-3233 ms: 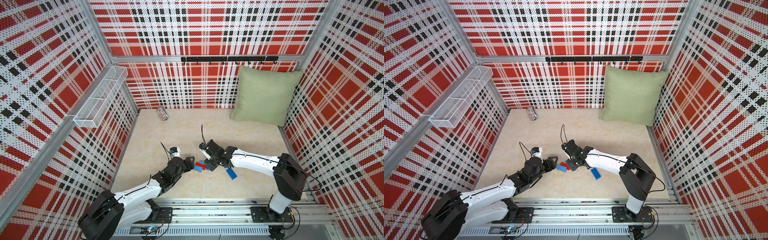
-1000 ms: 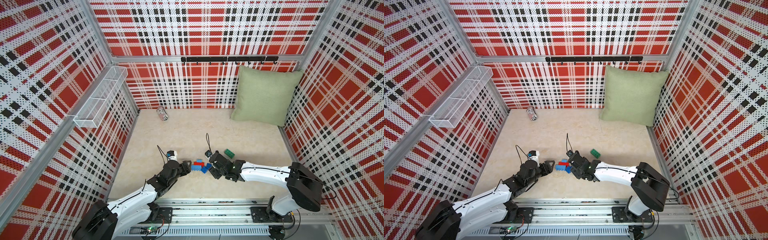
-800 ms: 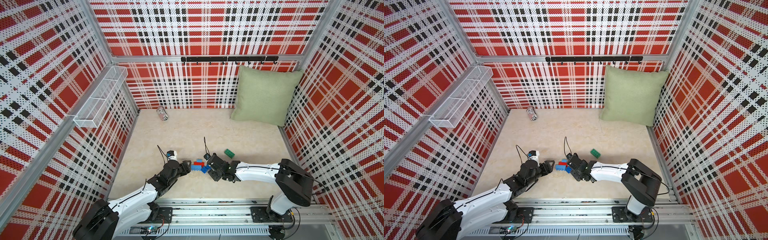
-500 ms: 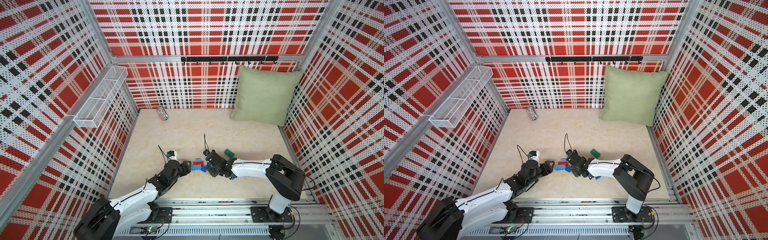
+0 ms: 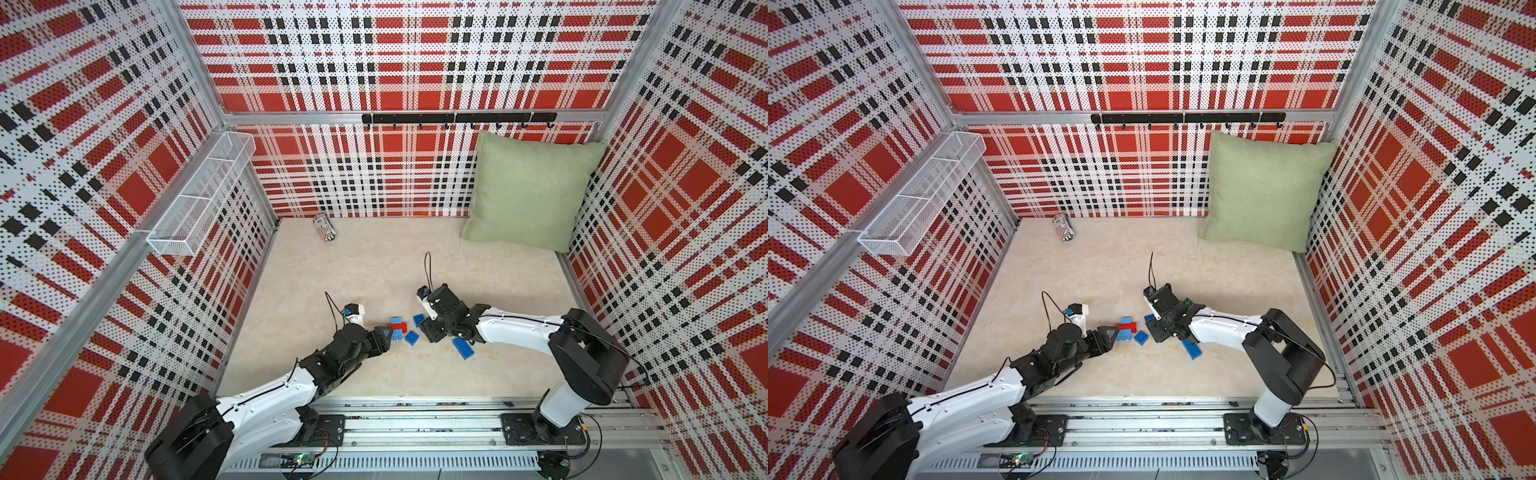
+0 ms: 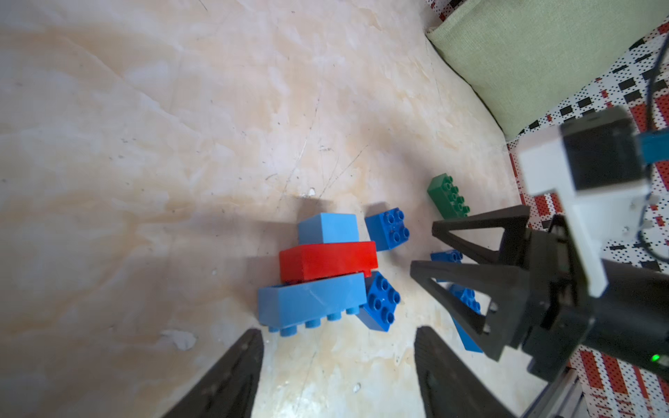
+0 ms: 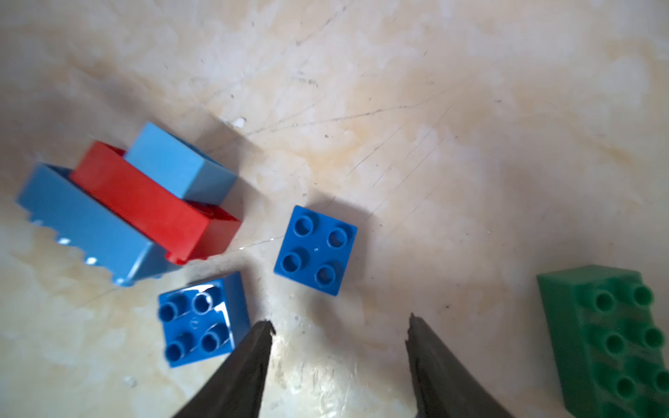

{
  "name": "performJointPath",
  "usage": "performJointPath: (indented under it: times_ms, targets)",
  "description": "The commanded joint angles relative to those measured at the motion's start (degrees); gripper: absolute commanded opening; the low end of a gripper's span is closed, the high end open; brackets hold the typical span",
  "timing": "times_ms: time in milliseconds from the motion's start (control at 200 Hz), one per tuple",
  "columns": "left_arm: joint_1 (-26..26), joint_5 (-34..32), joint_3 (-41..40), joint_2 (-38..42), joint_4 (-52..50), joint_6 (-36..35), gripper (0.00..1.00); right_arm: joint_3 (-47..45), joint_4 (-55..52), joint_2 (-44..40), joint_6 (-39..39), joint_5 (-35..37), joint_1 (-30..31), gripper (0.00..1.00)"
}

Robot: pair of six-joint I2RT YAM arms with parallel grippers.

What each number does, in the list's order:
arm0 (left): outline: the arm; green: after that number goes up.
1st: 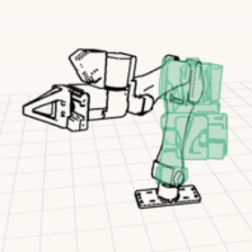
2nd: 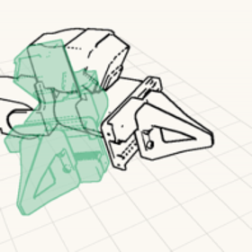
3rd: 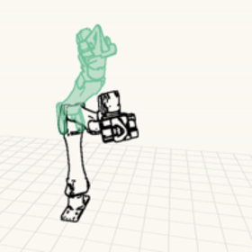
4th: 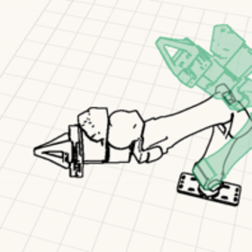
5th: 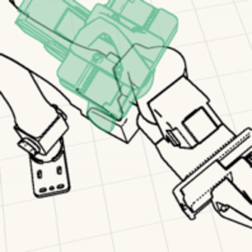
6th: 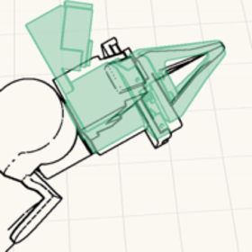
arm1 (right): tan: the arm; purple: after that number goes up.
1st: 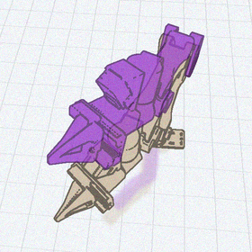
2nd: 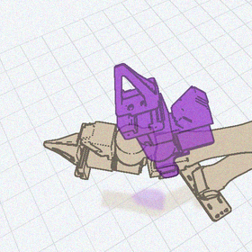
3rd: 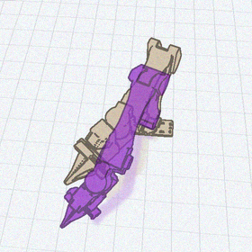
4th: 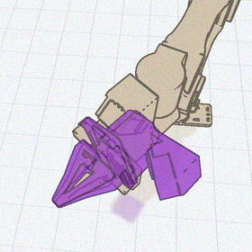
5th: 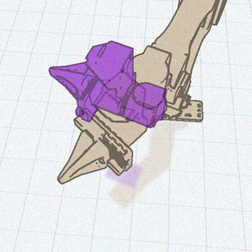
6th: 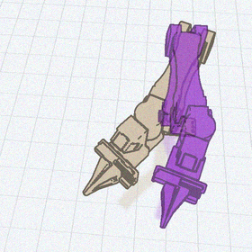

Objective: Assemble a heart with lego
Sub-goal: Adjust the lego brick at the center of the board, then pick up the lego brick from the center of the board.

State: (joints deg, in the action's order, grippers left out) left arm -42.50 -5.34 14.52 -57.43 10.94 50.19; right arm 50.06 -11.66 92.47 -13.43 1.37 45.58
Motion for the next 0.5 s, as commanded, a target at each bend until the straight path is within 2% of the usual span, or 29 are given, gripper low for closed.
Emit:
performJointPath:
  times_ms: [0,210,266,496]
  targets:
    - [-0.5,2.1,0.8,-2.2,5.6,1.7,0.71,-2.6,0.6,-3.1,-3.2,-8.6,0.6,0.61]
    - [-0.7,4.9,1.1,-7.7,10.7,1.5,0.70,-5.9,4.3,-3.5,-2.0,-4.9,5.1,0.61]
    - [-0.3,5.6,1.3,-9.5,11.7,1.0,0.70,-5.5,4.6,-2.0,-1.8,-4.1,5.9,0.64]
    - [2.4,7.4,1.8,-14.4,14.9,-0.5,0.69,-2.5,6.9,4.0,-0.8,0.7,8.4,0.64]
